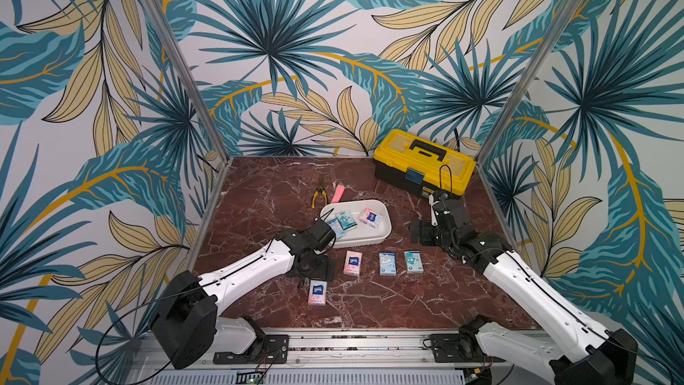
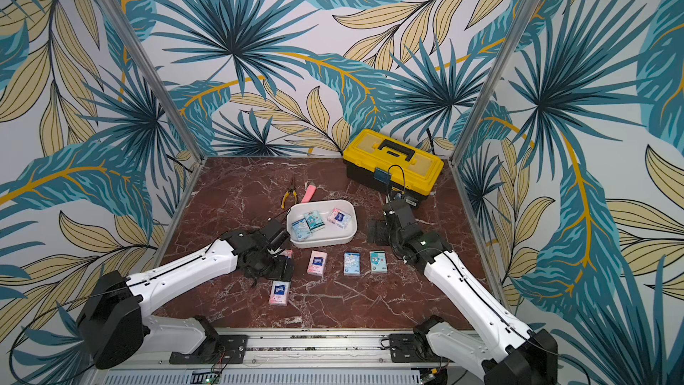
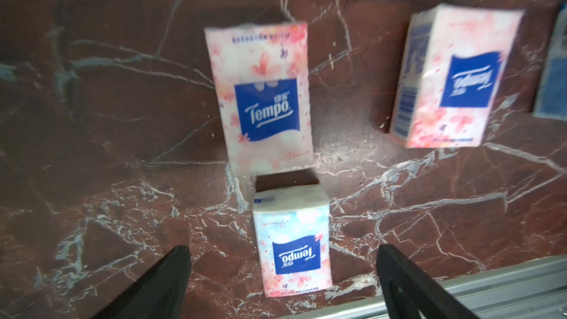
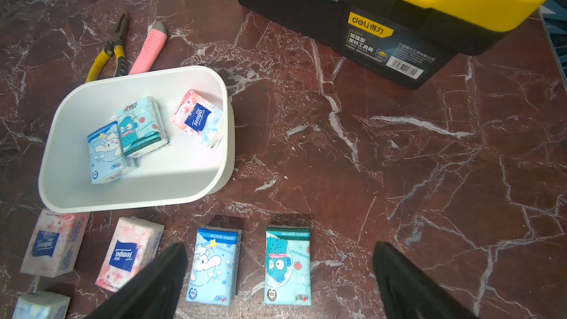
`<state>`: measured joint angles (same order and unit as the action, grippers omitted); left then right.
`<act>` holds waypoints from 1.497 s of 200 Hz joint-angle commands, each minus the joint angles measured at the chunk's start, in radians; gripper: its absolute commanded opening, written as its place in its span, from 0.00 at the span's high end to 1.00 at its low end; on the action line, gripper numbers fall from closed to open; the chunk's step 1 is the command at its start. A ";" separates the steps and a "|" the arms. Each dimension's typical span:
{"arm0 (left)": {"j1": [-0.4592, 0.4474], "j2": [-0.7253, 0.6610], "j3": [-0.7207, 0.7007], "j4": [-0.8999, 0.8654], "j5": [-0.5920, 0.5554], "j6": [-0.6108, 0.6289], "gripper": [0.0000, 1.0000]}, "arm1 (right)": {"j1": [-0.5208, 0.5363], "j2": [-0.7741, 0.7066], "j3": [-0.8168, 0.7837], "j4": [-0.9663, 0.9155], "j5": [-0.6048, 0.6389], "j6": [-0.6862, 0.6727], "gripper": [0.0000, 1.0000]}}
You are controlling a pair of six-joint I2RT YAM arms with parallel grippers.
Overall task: Take the pocket tissues out of the storage box
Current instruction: Pick up the pocket tissues from the storage box.
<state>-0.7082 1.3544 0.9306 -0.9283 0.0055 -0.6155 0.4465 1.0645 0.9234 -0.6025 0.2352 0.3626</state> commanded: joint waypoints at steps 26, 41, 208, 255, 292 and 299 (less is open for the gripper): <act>0.016 0.002 0.181 -0.034 -0.056 0.013 0.00 | -0.003 -0.004 -0.003 0.008 0.006 0.001 0.01; 0.020 0.022 0.237 -0.033 -0.096 -0.002 0.00 | -0.003 -0.003 -0.001 0.008 0.007 0.002 0.01; 0.029 0.481 0.670 -0.059 -0.231 -0.405 0.14 | -0.003 -0.016 -0.021 0.029 0.016 0.024 0.01; 0.048 0.558 0.677 -0.026 -0.211 -0.440 0.21 | -0.003 -0.024 -0.040 0.035 0.020 0.024 0.01; 0.063 0.603 0.664 -0.018 -0.202 -0.438 0.23 | -0.005 -0.028 -0.046 0.037 0.024 0.024 0.01; 0.066 0.615 0.663 -0.011 -0.195 -0.434 0.24 | -0.005 -0.028 -0.046 0.037 0.026 0.023 0.01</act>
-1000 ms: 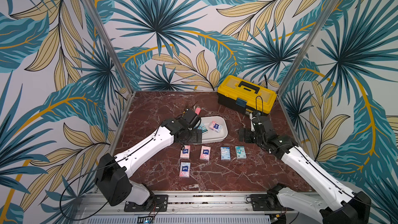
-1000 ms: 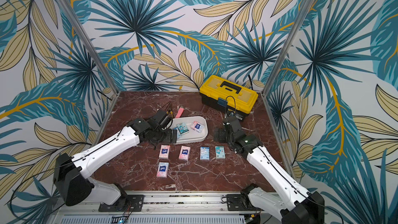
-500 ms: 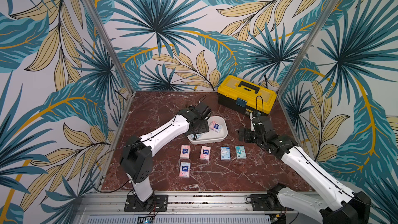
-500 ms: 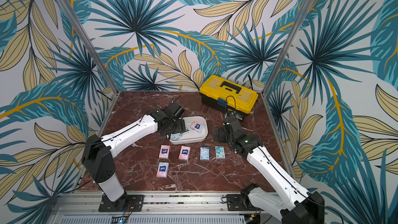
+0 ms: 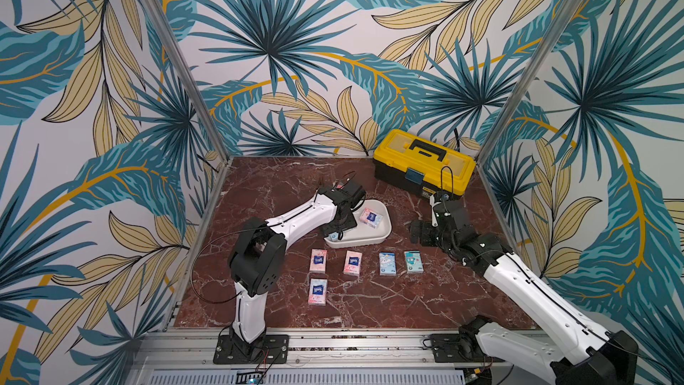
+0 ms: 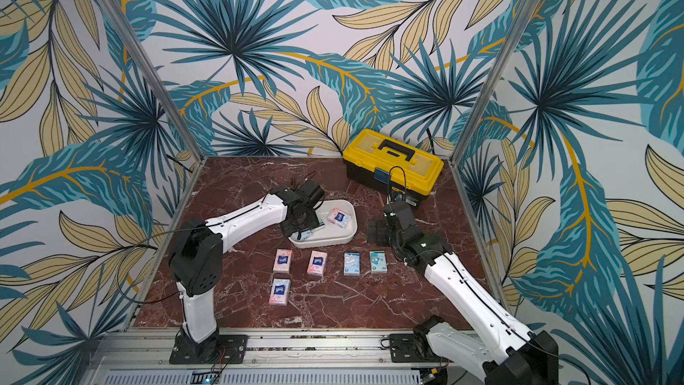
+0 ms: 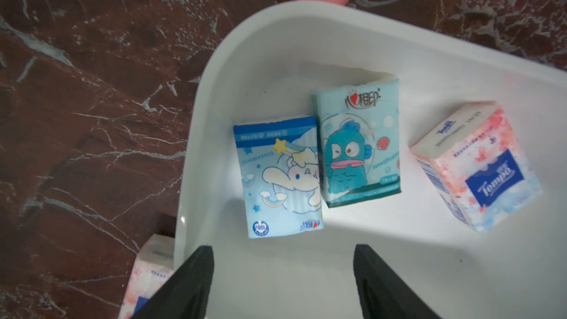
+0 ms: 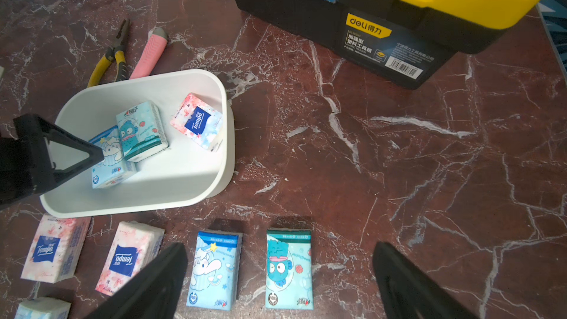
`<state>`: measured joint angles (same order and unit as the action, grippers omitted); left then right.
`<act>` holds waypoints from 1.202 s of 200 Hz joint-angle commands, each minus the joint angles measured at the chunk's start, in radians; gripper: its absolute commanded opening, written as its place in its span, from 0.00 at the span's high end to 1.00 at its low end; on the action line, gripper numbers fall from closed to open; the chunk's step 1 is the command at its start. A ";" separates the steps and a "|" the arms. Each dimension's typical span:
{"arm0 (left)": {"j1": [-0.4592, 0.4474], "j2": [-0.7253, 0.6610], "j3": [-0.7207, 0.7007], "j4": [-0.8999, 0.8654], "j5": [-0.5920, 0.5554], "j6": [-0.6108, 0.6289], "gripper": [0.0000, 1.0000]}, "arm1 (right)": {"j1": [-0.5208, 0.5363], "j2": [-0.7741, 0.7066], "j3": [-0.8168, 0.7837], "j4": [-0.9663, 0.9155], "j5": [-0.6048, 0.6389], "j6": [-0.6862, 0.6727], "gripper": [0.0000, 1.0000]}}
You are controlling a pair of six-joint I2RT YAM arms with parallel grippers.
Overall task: Take the pocket tissues out of the storage box
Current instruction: Pick up the pocket tissues from the storage box.
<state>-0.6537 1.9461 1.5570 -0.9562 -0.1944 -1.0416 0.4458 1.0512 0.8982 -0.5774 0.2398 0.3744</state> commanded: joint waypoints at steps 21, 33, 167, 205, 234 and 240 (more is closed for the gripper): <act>0.016 0.051 0.040 0.039 0.037 0.011 0.26 | -0.004 -0.010 -0.021 0.013 0.024 0.005 0.01; 0.016 0.065 0.040 0.047 0.045 0.015 0.26 | -0.006 -0.005 -0.016 0.013 0.024 0.001 0.01; 0.038 0.156 0.051 0.131 0.130 0.147 0.36 | -0.015 0.049 0.007 0.033 0.010 -0.009 0.01; 0.030 0.135 0.068 0.154 0.147 0.246 0.38 | -0.016 0.063 0.015 0.036 0.003 -0.009 0.01; 0.030 0.108 0.064 0.121 0.076 0.250 0.34 | -0.016 0.071 0.018 0.040 0.001 -0.006 0.01; 0.030 0.106 0.064 0.112 0.064 0.245 0.31 | -0.016 0.072 0.018 0.039 0.000 -0.004 0.01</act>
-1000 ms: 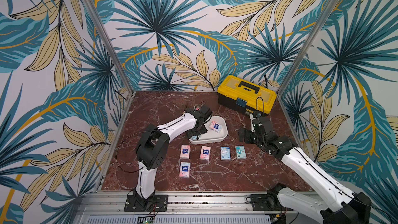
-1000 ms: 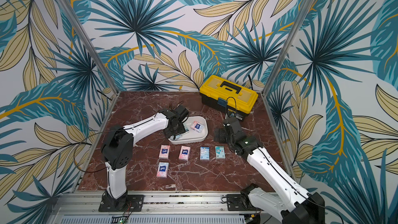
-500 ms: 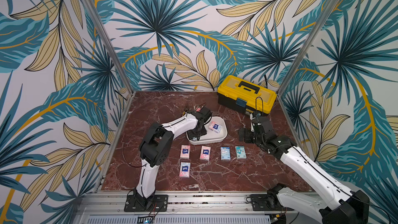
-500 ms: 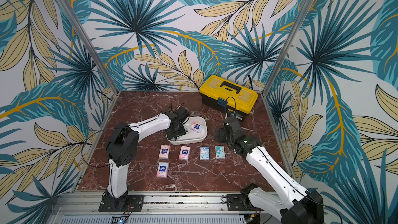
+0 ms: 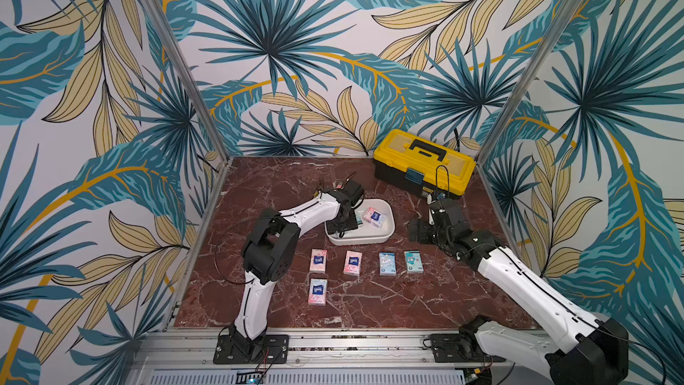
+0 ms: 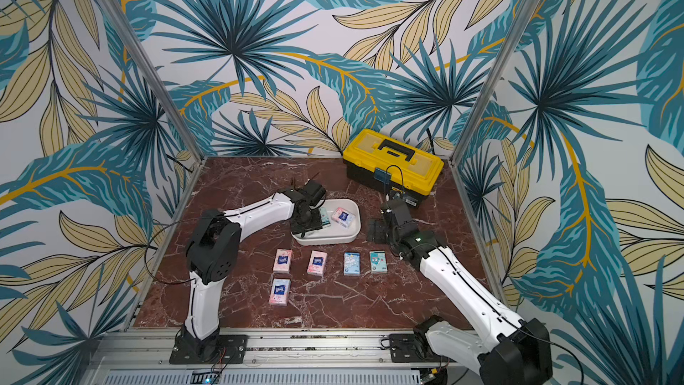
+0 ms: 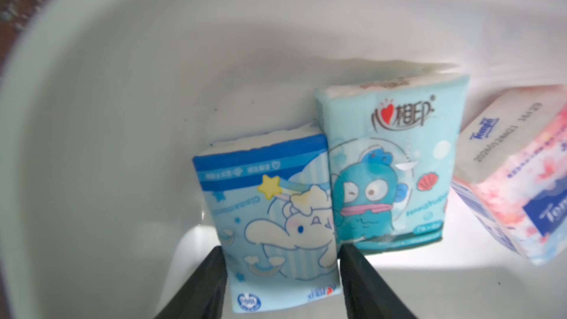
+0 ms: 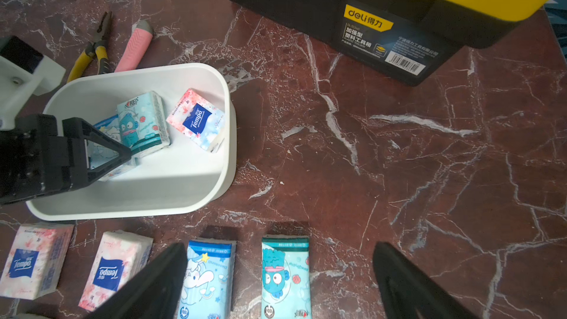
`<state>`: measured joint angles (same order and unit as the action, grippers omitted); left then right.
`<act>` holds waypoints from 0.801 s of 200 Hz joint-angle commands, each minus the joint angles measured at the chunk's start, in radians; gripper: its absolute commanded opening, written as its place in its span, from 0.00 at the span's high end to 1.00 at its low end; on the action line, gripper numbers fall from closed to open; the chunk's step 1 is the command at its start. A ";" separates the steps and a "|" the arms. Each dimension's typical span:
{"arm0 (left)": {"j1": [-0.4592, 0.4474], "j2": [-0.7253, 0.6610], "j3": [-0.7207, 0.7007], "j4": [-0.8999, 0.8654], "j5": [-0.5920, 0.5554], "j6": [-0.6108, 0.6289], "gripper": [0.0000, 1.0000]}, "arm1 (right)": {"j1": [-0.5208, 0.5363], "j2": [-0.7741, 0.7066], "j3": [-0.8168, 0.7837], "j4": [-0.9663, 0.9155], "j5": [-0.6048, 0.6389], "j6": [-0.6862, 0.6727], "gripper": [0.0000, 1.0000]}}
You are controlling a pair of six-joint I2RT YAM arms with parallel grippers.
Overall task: Take the pocket tissues out of the storage box
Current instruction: Pick up the pocket tissues from the storage box.
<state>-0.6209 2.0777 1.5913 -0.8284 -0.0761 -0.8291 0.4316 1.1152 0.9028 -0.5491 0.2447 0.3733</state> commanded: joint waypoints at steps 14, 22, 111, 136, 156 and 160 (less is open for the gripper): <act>-0.002 -0.028 0.032 -0.034 -0.074 0.026 0.29 | -0.003 0.011 0.014 0.012 -0.008 -0.002 0.01; 0.000 -0.026 0.033 -0.038 -0.074 0.025 0.29 | -0.002 0.014 0.015 0.014 -0.009 0.000 0.01; 0.039 0.035 0.030 -0.041 -0.002 -0.012 0.36 | -0.003 0.038 0.025 0.023 -0.007 0.004 0.01; 0.045 0.052 0.034 -0.031 0.012 -0.005 0.35 | -0.002 0.050 0.033 0.025 -0.003 -0.002 0.01; 0.047 0.070 0.048 -0.037 0.010 0.006 0.33 | -0.003 0.062 0.042 0.026 -0.003 -0.005 0.01; 0.048 0.075 0.052 -0.040 0.012 0.009 0.33 | -0.004 0.065 0.043 0.026 -0.004 -0.006 0.01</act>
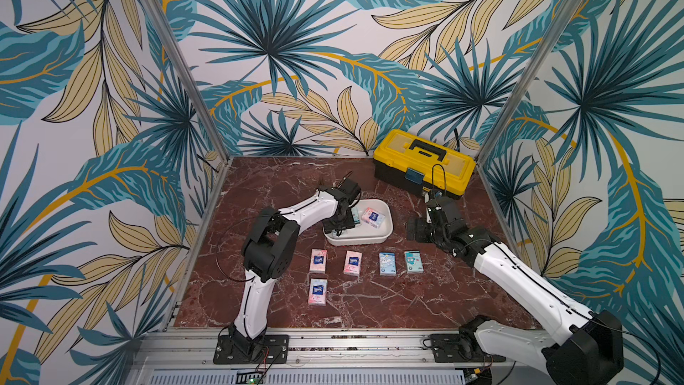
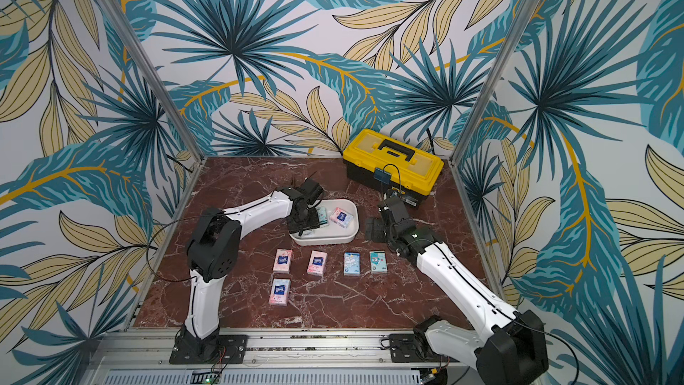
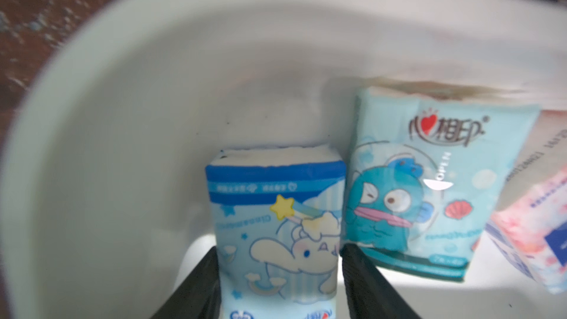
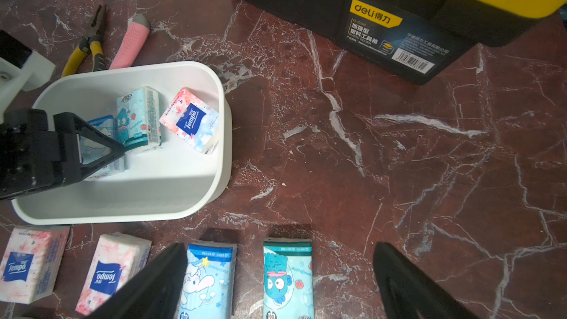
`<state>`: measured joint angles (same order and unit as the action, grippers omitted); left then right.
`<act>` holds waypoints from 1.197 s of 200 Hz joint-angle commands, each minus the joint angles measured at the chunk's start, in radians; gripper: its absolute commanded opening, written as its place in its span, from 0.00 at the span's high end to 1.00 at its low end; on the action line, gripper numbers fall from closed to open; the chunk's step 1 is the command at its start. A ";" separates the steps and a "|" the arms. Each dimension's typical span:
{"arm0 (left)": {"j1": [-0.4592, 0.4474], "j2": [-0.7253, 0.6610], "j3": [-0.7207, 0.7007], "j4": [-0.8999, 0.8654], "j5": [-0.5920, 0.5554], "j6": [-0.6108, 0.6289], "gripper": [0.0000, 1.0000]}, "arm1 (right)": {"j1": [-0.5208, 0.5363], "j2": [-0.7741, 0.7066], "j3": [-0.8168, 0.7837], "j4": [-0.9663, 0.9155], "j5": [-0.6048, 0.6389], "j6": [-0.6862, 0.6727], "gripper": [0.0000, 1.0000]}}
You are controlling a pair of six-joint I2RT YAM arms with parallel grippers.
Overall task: Take the pocket tissues out of the storage box
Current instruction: Pick up the pocket tissues from the storage box.
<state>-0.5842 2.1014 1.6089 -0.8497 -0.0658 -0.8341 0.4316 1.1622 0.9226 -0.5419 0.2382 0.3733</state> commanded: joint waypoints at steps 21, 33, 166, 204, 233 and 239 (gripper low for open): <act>0.012 0.070 0.054 -0.029 0.001 0.030 0.32 | -0.004 0.032 0.034 0.020 0.000 -0.011 0.01; 0.012 0.078 0.060 -0.028 0.001 0.042 0.36 | -0.004 0.040 0.040 0.022 -0.001 -0.012 0.01; 0.001 -0.048 0.048 0.012 0.001 0.170 0.49 | -0.007 0.051 0.061 0.031 -0.004 -0.007 0.01; -0.011 -0.115 0.036 0.002 0.001 0.173 0.49 | -0.007 0.047 0.060 0.031 -0.004 -0.007 0.01; -0.023 -0.171 0.029 -0.020 0.001 0.175 0.49 | -0.007 0.045 0.061 0.031 -0.010 -0.004 0.01; -0.027 -0.183 0.028 -0.028 0.000 0.176 0.49 | -0.007 0.044 0.061 0.031 -0.013 -0.003 0.01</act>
<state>-0.5953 1.9903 1.6512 -0.8536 -0.0593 -0.6765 0.4297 1.2114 0.9710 -0.5201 0.2375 0.3698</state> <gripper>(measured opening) 0.506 0.992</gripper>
